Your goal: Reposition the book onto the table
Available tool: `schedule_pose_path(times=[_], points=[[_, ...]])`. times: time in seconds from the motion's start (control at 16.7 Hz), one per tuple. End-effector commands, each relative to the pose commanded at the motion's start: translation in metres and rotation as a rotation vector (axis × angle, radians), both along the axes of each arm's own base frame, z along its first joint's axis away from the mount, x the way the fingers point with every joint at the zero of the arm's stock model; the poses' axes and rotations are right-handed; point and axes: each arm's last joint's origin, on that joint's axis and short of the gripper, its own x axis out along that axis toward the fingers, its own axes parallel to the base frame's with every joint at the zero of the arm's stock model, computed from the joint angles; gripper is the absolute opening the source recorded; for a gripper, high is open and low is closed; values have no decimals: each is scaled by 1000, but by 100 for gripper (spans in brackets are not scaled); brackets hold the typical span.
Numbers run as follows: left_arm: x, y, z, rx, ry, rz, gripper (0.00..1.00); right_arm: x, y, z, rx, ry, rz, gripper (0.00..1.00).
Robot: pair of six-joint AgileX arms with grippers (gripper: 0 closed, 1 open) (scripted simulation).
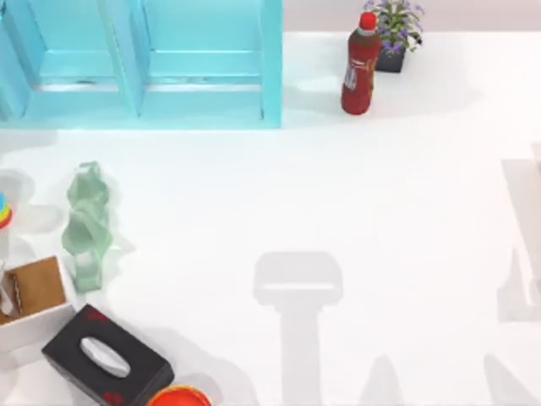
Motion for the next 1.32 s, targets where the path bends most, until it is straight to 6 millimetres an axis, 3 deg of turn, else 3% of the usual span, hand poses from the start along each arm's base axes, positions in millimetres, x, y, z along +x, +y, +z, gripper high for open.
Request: schedule_pose_path(times=[0.18,0.36,0.6,0.72,0.9,1.02,1.32], points=[[-9,6,20,7,-1,-5,0,0,0,0,0,0,0,100],[-35,19,67,22,-16,0,0,0,0,0,0,0,0,100],[-101,27,155,54,-57,15,0,0,0,0,0,0,0,100],[-138,23,184,54,-56,18,0,0,0,0,0,0,0,100],[-180,12,199,26,-25,12,0,0,0,0,0,0,0,100],[-195,6,200,7,-6,4,0,0,0,0,0,0,0,100],[-198,3,197,-2,4,-3,0,0,0,0,0,0,0,100]])
